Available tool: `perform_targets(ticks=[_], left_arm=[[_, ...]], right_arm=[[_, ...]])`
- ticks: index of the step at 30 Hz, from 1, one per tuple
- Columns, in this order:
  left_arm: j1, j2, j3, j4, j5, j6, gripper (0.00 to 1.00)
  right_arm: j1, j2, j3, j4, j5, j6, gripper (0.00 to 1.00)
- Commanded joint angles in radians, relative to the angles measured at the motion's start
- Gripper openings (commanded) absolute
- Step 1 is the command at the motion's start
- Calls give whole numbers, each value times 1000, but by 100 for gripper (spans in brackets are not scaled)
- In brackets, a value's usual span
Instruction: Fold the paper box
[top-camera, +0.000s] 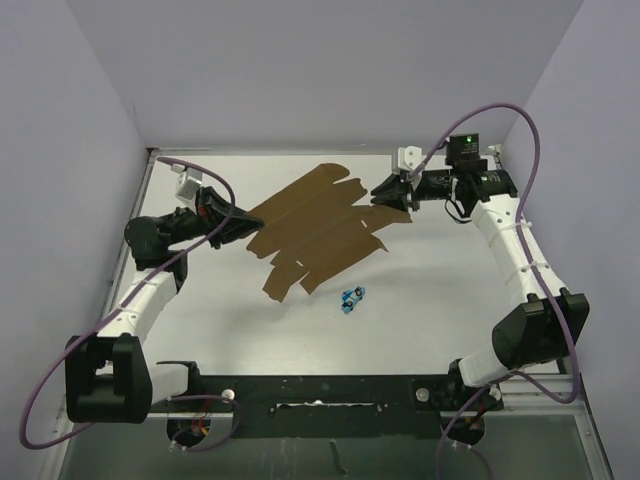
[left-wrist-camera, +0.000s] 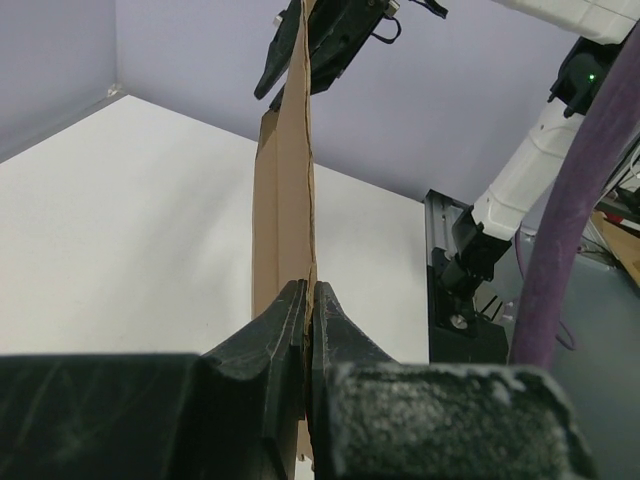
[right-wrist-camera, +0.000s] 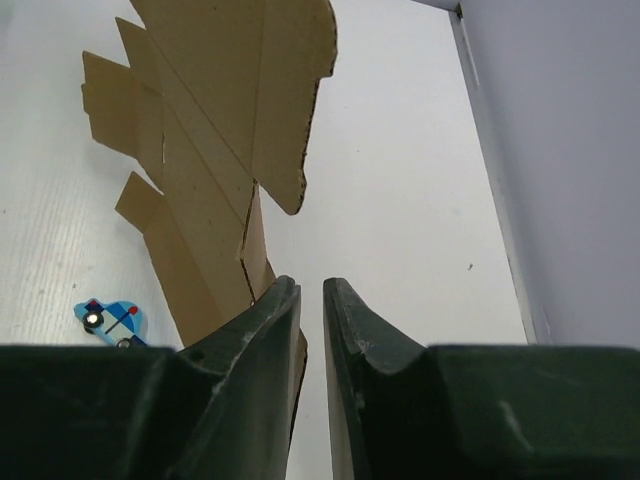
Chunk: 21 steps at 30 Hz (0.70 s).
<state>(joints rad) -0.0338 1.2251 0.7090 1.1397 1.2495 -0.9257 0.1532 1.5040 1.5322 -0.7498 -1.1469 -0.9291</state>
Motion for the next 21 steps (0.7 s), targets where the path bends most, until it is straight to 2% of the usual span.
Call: perform_targets(ticks=[1,8,13,18,21], left_arm=[[-5,-1,39,85,18,-25,0],[-5,9,43,88,18,-23,0],[-6,17,46,109,25,-41,0],[-6,30,51,150,47,-78,0],[-6,49,55,205,66,-124,0]], right_arm=[[37,-6,-9,13,25,-48,18],[61,-22,-36,-77,-28,-168,19],[89,-14,-53,-56,-17,-153,34],[100,-1,-74,55,-1,-52,38],[101,9,-83,72,-25,-39,44]])
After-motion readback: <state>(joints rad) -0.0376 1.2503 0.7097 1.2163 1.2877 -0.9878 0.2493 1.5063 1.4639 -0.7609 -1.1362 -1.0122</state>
